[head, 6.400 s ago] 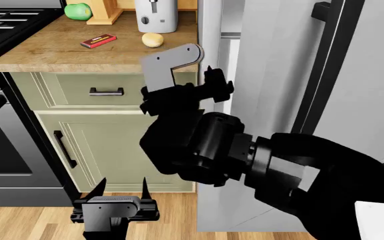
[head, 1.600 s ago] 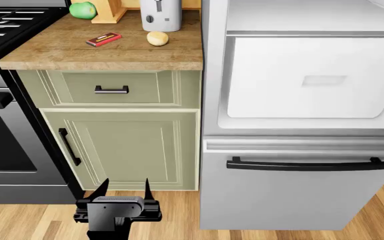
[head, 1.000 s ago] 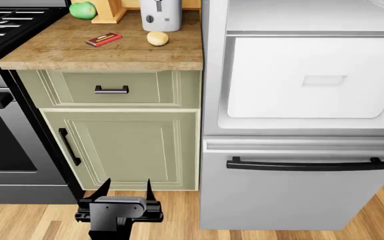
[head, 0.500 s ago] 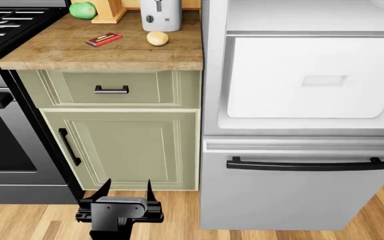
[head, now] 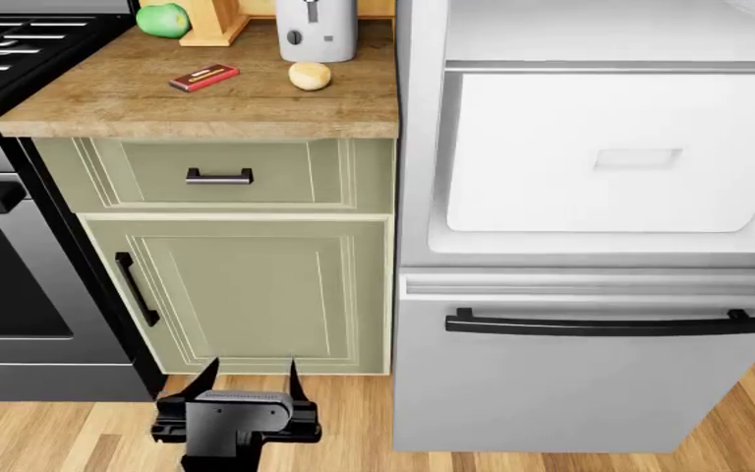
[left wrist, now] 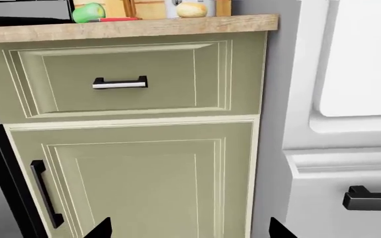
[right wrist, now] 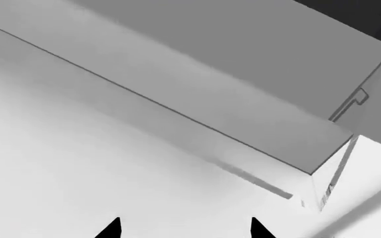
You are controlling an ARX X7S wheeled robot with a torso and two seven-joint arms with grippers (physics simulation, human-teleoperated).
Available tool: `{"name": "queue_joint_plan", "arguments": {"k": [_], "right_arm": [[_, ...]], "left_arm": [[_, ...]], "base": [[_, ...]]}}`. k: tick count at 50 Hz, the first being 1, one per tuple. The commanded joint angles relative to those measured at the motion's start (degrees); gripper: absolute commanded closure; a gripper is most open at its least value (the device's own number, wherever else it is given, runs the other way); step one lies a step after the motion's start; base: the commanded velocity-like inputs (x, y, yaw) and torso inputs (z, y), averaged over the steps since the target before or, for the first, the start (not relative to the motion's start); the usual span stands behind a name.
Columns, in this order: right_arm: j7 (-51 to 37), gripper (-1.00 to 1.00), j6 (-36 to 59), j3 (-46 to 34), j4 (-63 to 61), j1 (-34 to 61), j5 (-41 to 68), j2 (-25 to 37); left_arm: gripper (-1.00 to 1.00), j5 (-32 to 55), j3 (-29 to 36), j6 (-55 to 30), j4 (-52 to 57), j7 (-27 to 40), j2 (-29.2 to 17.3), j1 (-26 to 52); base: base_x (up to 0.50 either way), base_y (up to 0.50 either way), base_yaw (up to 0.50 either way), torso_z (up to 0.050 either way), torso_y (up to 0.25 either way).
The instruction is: Open the fridge door
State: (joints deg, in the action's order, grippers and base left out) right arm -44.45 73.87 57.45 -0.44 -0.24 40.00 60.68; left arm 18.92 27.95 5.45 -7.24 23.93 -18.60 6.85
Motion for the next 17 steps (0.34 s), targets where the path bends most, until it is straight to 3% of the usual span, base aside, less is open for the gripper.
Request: {"name": "queue_joint_plan", "arguments": {"k": [1, 17], "right_arm": [[10.17, -1.00, -1.20, 9.00, -3.89, -8.73, -13.95, 8.75], [20.61, -1.00, 0.00, 15.27, 0.30, -17.90, -23.38, 15.13]], "left_arm": [[-1.00, -0.75, 0.06, 1.53, -4.38, 0.10, 0.90, 0.48], [-1.00, -1.15, 0.22, 0.50, -3.90, 1.21, 0.52, 0.34]], "base": [[0.00, 0.00, 0.00, 0.000, 0.000], [0.00, 0.00, 0.00, 0.002, 0.001]]}}
